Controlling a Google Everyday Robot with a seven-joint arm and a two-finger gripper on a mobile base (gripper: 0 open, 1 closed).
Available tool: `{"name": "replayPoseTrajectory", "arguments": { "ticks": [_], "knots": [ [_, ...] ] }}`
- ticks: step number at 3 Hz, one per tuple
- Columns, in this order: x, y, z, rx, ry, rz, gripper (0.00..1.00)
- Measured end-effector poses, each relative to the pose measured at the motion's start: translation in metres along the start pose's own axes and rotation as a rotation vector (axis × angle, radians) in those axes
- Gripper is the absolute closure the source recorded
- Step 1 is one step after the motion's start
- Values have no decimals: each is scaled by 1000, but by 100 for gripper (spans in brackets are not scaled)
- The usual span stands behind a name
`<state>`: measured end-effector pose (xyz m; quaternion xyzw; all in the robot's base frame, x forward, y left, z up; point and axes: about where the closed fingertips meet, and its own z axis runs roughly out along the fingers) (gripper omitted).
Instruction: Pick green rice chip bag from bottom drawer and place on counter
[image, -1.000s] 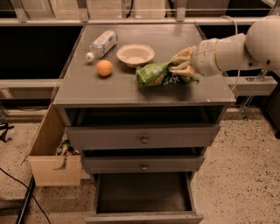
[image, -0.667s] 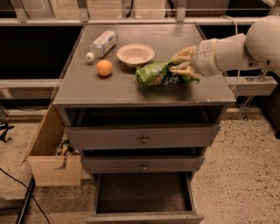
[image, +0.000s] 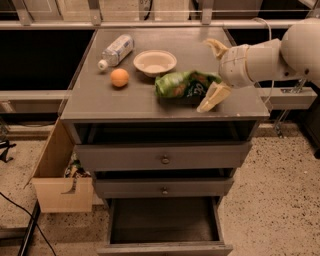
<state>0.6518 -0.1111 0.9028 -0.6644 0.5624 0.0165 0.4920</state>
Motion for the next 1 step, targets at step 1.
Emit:
{"name": "replayPoseTrajectory", "arguments": {
  "ticks": [1],
  "knots": [
    [0,0,0,0,0,0,0]
  ]
}}
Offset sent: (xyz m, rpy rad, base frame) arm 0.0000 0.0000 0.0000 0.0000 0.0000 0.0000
